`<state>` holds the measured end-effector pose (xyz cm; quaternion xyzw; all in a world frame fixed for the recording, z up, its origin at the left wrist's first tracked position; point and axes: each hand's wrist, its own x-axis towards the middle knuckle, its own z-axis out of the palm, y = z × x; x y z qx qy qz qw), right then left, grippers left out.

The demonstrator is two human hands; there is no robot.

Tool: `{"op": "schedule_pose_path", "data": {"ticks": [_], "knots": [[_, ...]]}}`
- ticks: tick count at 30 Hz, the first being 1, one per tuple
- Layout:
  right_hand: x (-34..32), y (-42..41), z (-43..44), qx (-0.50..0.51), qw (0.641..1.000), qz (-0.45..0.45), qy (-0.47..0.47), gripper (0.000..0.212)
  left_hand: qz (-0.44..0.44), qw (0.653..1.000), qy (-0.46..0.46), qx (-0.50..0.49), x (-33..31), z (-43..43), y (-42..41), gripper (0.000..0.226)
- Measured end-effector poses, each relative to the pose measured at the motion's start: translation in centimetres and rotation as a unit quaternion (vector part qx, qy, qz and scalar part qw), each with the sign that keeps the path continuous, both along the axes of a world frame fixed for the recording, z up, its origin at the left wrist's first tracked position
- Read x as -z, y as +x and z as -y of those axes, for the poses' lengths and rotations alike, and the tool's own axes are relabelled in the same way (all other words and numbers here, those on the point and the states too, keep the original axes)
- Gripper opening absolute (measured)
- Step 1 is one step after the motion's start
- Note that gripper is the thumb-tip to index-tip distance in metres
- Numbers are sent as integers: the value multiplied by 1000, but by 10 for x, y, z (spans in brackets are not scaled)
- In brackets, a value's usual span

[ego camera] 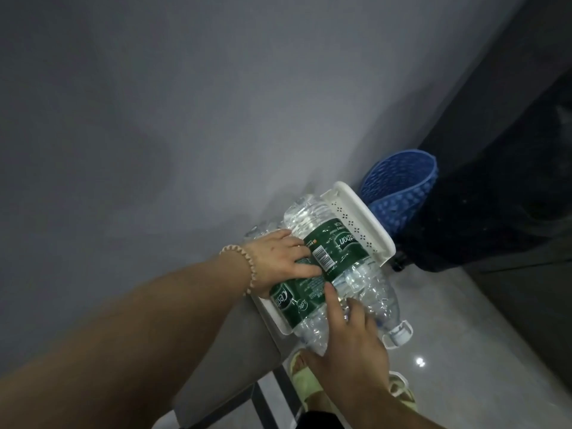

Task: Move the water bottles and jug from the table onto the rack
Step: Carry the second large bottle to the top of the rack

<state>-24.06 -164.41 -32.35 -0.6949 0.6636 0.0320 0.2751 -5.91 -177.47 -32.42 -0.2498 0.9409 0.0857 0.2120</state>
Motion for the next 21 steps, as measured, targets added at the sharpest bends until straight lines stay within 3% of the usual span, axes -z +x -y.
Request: {"op": "schedule_pose_path", "data": {"ticks": [6, 21], "knots": [[21, 11, 6, 22, 1000, -19, -11, 123, -1, 1000, -1, 5, 26, 14, 4, 106], [47, 28, 4, 46, 998, -31, 1, 113, -14, 1000, -6, -13, 53, 13, 5, 88]]}}
